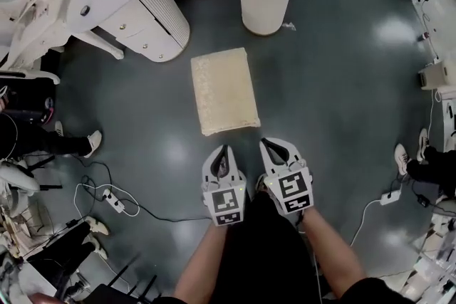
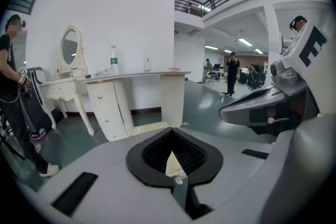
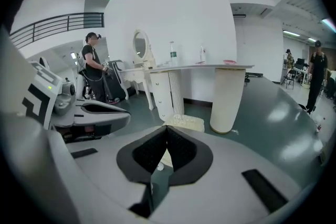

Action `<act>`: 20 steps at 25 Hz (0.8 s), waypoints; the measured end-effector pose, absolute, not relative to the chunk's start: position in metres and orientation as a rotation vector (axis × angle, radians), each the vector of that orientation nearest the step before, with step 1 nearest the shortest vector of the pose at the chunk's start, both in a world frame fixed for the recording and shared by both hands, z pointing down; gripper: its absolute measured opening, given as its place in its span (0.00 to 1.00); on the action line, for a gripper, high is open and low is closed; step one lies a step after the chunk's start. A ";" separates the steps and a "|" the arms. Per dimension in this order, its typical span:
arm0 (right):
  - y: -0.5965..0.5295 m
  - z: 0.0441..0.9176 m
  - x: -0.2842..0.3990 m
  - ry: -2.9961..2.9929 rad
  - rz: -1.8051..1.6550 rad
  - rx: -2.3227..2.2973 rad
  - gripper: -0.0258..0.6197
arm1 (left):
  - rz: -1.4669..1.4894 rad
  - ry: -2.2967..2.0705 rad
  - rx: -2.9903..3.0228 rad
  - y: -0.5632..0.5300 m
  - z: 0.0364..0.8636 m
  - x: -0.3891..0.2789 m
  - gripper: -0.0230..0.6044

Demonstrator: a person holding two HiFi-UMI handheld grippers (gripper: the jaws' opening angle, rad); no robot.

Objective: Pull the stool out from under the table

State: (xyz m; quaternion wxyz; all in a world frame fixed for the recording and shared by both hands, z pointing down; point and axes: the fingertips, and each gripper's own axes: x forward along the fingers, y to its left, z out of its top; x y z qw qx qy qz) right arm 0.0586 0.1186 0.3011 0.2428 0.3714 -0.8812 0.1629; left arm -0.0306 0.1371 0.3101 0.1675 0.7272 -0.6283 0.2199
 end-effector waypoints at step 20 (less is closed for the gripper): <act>0.147 0.057 0.047 -2.675 0.124 1.084 0.05 | 0.507 -1.894 2.471 0.149 0.044 -0.041 0.05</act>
